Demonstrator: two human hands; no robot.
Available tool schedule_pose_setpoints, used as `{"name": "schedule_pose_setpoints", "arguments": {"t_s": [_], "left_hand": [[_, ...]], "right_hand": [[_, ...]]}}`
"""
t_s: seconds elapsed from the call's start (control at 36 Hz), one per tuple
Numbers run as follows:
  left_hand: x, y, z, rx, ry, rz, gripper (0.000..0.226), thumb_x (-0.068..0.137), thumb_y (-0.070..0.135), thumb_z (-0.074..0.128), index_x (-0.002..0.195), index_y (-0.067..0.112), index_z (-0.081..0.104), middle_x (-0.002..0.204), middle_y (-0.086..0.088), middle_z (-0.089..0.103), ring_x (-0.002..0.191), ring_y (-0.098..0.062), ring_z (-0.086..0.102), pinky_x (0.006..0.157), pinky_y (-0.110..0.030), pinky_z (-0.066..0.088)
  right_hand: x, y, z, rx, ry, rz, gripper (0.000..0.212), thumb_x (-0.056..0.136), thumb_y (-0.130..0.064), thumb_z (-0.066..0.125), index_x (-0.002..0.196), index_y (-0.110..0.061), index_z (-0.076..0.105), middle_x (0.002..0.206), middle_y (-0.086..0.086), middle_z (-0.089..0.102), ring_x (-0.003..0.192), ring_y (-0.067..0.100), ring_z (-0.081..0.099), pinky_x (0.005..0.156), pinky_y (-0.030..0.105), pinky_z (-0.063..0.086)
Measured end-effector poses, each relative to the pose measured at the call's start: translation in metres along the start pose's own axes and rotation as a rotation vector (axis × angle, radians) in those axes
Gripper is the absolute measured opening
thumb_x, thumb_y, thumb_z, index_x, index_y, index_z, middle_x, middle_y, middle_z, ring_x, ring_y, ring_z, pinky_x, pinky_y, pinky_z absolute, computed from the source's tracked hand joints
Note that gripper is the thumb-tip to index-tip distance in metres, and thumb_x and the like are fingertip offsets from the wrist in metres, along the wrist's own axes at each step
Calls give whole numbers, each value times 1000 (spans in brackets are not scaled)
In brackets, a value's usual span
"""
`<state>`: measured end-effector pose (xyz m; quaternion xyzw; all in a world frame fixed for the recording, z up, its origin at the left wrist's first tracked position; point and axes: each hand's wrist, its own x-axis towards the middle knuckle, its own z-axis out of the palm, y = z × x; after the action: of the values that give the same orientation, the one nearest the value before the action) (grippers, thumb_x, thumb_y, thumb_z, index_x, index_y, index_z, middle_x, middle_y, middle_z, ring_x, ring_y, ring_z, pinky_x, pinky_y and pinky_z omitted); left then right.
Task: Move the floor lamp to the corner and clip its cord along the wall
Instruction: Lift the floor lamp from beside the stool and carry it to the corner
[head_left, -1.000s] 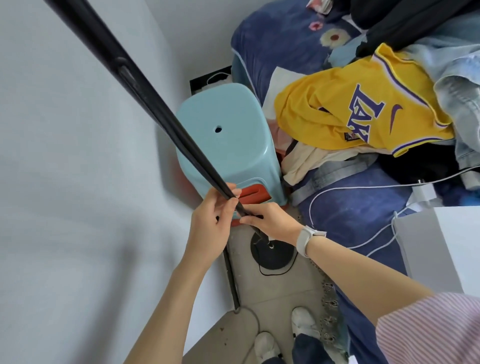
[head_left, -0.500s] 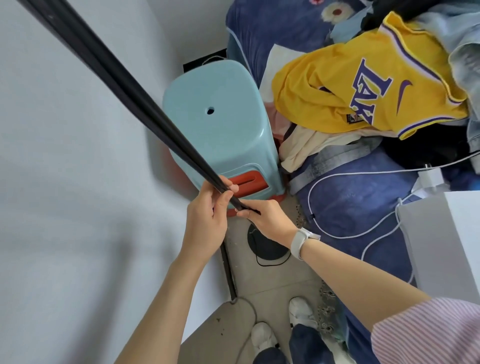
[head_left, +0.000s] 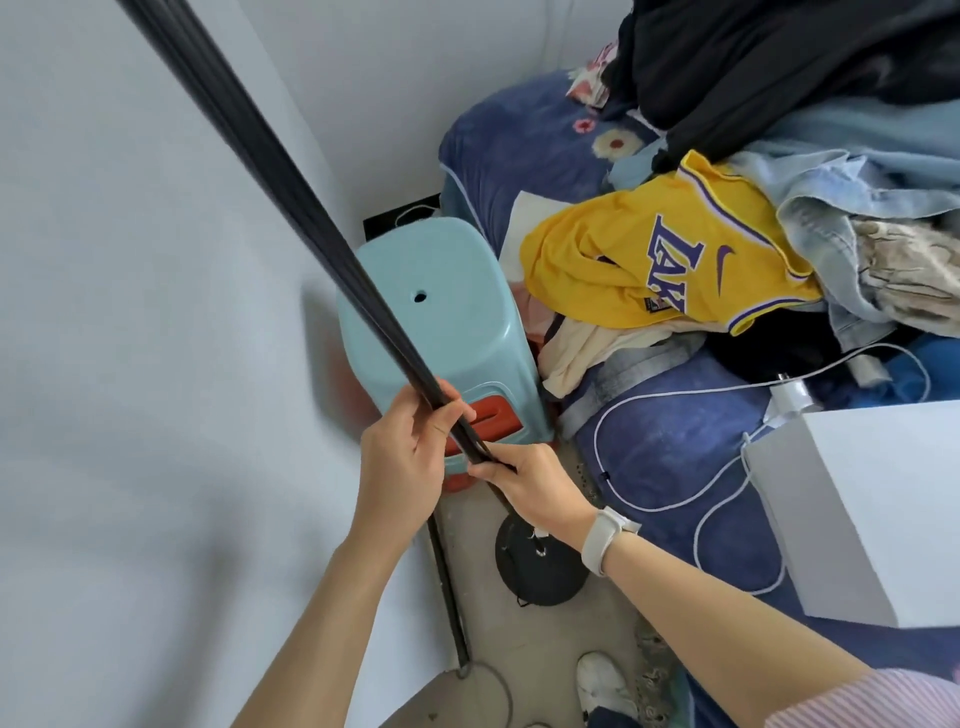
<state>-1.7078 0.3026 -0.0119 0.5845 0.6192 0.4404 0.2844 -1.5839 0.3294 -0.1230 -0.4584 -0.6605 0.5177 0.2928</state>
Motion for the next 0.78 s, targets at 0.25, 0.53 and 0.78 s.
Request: {"name": "schedule_pose_setpoints", "arguments": {"t_s": [0.25, 0.53, 0.78], "left_hand": [[-44, 81, -29, -209, -64, 113, 20, 90, 6, 50, 85, 25, 55, 69, 13, 68, 73, -3, 64, 69, -6, 45], [-102, 176, -29, -349, -304, 333, 6, 89, 21, 51, 85, 25, 54, 68, 11, 69, 70, -7, 65, 72, -15, 49], [-153, 271, 10, -542, -563, 424, 13, 90, 2, 49, 81, 9, 56, 66, 4, 68, 64, -13, 69, 65, -23, 55]], "right_hand": [[-87, -79, -13, -7, 126, 4, 16, 87, -25, 57, 86, -10, 63, 61, 1, 49, 53, 6, 35, 52, 24, 31], [-211, -153, -46, 11, 345, 94, 12, 86, -20, 58, 80, -15, 68, 90, 22, 70, 87, 35, 63, 83, 39, 49], [-325, -199, -94, 65, 508, 101, 18, 88, -13, 57, 75, -15, 70, 77, -5, 69, 74, -2, 61, 76, 13, 45]]}}
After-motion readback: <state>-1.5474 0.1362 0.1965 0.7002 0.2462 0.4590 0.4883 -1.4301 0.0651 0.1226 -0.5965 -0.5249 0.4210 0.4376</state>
